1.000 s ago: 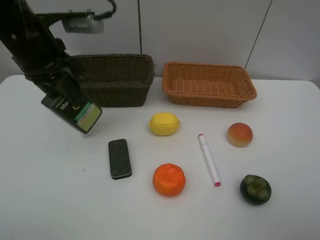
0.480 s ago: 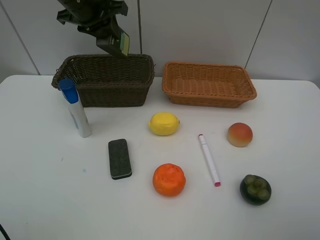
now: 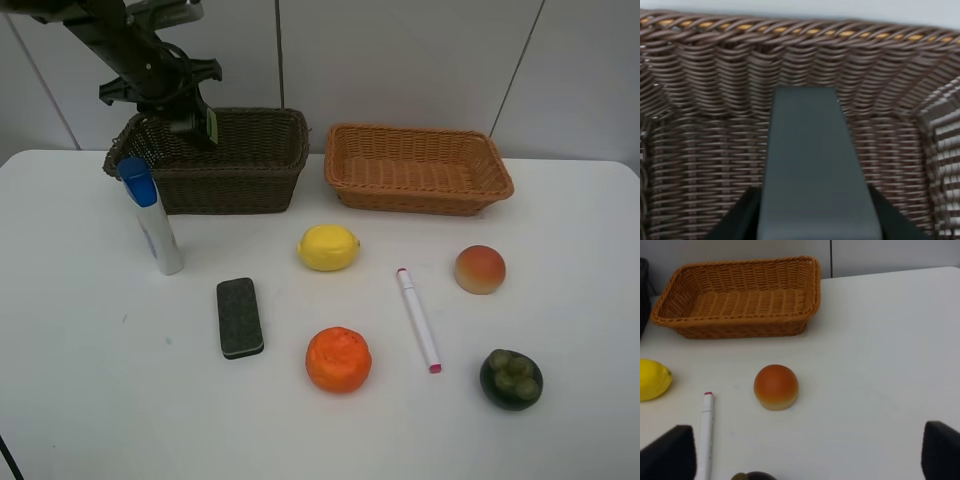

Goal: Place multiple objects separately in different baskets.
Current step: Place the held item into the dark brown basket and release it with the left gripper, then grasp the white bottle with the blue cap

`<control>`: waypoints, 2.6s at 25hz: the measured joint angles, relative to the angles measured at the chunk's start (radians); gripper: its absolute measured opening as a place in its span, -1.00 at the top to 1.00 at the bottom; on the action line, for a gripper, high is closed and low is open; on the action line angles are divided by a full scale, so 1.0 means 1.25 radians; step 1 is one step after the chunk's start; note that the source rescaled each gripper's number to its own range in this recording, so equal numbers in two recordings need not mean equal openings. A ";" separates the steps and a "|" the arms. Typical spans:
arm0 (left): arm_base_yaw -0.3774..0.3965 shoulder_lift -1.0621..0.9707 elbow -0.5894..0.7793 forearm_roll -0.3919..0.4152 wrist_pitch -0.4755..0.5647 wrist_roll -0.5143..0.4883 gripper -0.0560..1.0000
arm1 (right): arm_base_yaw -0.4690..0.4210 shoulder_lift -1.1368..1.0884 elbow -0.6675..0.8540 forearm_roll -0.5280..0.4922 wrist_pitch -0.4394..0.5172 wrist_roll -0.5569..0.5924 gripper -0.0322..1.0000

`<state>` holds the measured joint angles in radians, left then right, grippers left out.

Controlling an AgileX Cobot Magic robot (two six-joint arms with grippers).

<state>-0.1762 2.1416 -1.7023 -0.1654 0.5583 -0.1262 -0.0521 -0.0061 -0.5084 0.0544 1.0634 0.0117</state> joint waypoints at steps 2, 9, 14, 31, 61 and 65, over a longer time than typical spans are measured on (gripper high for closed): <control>0.000 0.003 -0.001 0.013 -0.002 0.000 0.18 | 0.000 0.000 0.000 0.000 0.000 0.000 -1.00; 0.001 0.005 -0.026 0.026 0.051 -0.036 -0.98 | 0.000 0.000 0.000 0.000 0.000 0.000 -1.00; 0.002 0.006 -0.163 0.026 0.304 -0.061 -1.00 | 0.000 0.000 0.000 0.000 0.000 0.000 -1.00; 0.002 -0.355 0.113 -0.027 0.512 -0.112 -1.00 | 0.000 0.000 0.000 0.000 0.000 0.000 -1.00; 0.002 -0.176 0.322 -0.009 0.311 -0.148 -1.00 | 0.001 0.000 0.000 0.000 0.000 0.000 -1.00; 0.002 -0.176 0.322 0.026 0.310 -0.164 -1.00 | 0.001 0.000 0.000 0.000 0.000 0.000 -1.00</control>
<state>-0.1741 1.9212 -1.3002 -0.1327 0.9460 -0.3311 -0.0512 -0.0061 -0.5084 0.0544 1.0634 0.0117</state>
